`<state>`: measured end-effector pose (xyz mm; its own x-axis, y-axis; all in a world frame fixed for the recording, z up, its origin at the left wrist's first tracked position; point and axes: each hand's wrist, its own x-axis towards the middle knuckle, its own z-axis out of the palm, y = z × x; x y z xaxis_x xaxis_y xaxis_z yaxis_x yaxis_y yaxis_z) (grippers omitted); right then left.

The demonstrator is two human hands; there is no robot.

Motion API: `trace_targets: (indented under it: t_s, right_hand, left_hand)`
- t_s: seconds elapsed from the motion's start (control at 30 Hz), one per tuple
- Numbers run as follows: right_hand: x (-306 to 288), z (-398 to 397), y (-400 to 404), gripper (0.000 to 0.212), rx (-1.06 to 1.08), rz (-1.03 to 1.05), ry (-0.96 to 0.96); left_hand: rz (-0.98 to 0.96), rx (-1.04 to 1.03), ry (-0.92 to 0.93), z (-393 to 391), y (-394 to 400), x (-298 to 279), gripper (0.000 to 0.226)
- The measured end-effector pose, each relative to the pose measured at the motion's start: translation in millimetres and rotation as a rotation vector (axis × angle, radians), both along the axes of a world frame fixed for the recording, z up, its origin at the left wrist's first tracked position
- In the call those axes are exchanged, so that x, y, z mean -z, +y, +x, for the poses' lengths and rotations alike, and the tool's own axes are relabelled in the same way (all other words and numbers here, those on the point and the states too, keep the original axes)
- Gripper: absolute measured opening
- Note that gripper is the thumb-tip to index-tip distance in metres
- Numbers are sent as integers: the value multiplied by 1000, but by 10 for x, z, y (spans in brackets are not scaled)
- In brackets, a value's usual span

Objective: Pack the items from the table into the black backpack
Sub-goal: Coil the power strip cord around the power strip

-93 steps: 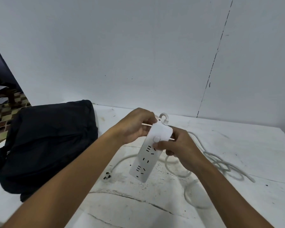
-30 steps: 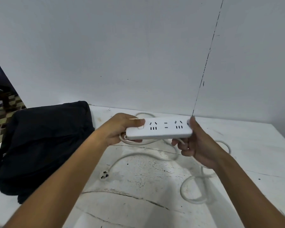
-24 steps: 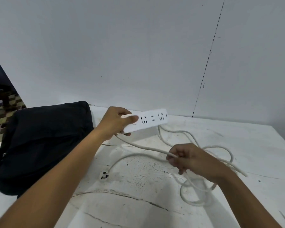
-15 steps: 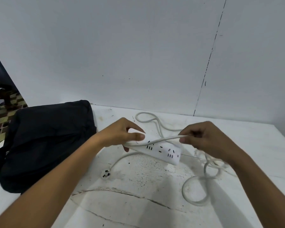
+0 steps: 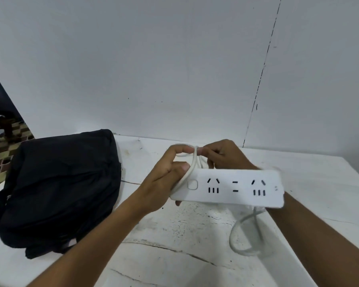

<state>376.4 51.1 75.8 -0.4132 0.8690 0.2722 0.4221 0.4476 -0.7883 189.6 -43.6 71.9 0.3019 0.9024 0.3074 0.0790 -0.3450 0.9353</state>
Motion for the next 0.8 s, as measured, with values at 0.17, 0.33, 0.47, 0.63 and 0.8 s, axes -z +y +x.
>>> trace_targets:
  t_s: [0.17, 0.33, 0.47, 0.63, 0.8]
  right_hand:
    - [334, -439, -94, 26, -21, -184, 259]
    - [423, -692, -592, 36, 74, 91, 35]
    - [343, -744, -947, 31, 49, 230, -408]
    - [11, -513, -963, 17, -17, 235, -558]
    - [-389, -149, -803, 8, -87, 135, -547]
  left_hand:
    - [136, -215, -93, 196, -14, -239, 21]
    - [398, -498, 322, 2, 180, -378, 21]
    - [429, -578, 713, -159, 364, -356, 25]
    - [548, -507, 892, -292, 454, -240, 34]
    - [447, -360, 804, -439, 473, -314, 32]
